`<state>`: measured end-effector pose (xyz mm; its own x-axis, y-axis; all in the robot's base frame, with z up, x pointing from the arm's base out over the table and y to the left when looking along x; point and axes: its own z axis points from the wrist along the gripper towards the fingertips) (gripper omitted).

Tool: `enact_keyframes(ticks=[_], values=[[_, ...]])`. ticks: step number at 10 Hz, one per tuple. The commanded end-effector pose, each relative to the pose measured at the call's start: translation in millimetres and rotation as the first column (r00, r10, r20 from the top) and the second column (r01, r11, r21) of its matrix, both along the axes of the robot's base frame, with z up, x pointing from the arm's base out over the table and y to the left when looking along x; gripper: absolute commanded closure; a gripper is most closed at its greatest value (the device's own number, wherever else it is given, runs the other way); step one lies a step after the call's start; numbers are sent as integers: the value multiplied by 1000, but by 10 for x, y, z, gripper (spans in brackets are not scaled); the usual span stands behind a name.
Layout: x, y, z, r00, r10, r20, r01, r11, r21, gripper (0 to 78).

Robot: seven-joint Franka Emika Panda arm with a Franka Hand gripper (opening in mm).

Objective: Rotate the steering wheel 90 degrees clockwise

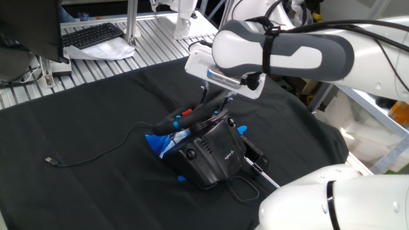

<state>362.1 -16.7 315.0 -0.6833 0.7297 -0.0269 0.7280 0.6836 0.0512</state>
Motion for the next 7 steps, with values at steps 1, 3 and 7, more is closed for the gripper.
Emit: enact_keyframes(ticks=[1, 3, 7], values=[[-3, 148, -71, 1000, -24, 20, 24, 1000, -8, 755], [-3, 150, -74, 999, -27, 20, 27, 1000, -6, 755], [13, 174, -106, 999, -39, 26, 39, 999, -4, 755]])
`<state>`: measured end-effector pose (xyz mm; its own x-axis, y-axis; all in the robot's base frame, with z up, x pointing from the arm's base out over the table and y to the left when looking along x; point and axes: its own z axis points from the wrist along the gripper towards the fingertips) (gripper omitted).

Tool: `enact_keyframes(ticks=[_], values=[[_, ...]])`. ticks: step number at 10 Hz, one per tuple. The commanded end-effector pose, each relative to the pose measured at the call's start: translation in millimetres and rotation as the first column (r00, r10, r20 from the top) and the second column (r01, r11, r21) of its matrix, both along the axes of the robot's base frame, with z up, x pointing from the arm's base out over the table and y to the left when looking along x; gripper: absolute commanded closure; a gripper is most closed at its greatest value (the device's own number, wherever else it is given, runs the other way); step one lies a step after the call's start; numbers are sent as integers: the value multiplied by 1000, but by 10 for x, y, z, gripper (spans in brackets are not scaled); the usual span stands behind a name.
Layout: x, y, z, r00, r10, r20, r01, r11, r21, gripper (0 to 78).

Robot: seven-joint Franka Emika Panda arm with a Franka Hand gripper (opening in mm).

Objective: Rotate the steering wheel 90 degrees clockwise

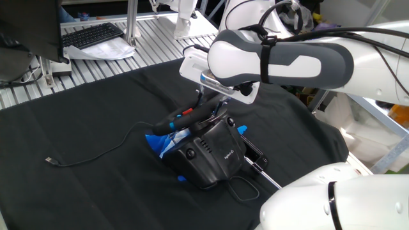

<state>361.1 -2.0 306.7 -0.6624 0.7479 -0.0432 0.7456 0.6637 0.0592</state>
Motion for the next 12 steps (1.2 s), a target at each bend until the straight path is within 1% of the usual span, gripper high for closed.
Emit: enact_keyframes(ticks=[1, 4, 6, 7, 9, 12], values=[[32, 39, -43, 1000, -13, 10, 13, 1000, 2, 755], [22, 72, -33, 1000, -29, 12, 29, 1000, 4, 755], [6, 126, -17, 999, -45, 12, 45, 999, 5, 755], [-10, 188, -7, 998, -60, 13, 60, 998, 7, 755], [-5, 269, -43, 997, -79, 24, 79, 997, 4, 755], [26, 324, -124, 996, -84, 35, 84, 996, 5, 755]])
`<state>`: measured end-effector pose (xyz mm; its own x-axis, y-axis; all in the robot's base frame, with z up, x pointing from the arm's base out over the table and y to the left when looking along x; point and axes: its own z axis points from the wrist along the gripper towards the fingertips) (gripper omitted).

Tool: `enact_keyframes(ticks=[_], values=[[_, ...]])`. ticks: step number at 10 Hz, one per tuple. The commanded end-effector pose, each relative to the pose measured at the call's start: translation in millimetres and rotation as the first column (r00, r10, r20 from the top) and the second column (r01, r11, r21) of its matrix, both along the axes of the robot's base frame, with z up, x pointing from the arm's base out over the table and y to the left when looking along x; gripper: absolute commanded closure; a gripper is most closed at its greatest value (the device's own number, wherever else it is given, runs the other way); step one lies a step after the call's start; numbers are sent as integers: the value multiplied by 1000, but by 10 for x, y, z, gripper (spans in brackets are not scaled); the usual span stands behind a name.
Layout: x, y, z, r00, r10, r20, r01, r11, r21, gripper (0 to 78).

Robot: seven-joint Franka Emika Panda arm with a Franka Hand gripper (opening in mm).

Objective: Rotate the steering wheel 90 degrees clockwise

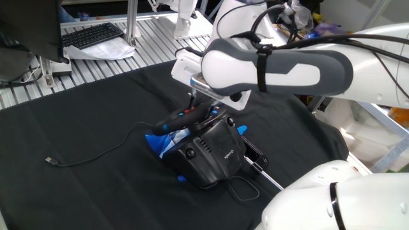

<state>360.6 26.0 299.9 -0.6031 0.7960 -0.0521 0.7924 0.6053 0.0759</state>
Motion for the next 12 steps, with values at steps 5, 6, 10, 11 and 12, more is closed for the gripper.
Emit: enact_keyframes(ticks=[5, 6, 10, 11, 12], values=[[59, 117, -149, 999, -20, 28, 20, 1000, -1, 755], [60, 140, -163, 999, -26, 33, 26, 1000, -2, 755], [69, 191, -213, 998, -42, 47, 43, 999, -6, 755], [69, 193, -214, 998, -43, 47, 43, 999, -6, 755], [68, 198, -216, 997, -49, 51, 50, 999, -7, 755]])
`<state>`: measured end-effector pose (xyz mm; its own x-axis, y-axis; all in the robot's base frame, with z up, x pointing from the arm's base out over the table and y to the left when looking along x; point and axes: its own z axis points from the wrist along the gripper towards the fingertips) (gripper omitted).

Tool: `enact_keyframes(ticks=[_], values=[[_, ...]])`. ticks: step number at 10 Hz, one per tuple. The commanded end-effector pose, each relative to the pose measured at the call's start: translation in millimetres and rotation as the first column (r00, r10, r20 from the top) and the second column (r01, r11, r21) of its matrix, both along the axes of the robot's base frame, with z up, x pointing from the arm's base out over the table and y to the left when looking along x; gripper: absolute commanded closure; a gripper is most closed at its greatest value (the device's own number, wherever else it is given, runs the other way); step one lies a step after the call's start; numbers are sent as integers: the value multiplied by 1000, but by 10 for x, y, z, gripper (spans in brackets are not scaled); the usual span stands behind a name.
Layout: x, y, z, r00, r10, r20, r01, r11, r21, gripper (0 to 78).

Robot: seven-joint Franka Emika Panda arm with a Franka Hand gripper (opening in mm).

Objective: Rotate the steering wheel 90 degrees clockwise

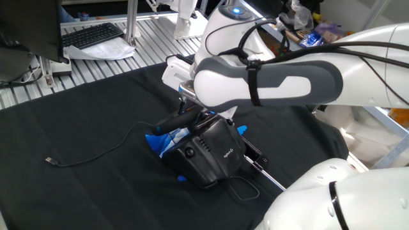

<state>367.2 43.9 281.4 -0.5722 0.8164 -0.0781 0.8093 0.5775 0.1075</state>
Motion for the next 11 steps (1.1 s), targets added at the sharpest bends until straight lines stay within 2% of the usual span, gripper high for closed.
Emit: enact_keyframes(ticks=[1, 4, 11], values=[[6, 22, -36, 1000, -19, 11, 19, 1000, -5, 755], [26, 46, -93, 999, -37, 29, 37, 999, -11, 755], [41, 61, -133, 997, -60, 46, 61, 998, -14, 755]])
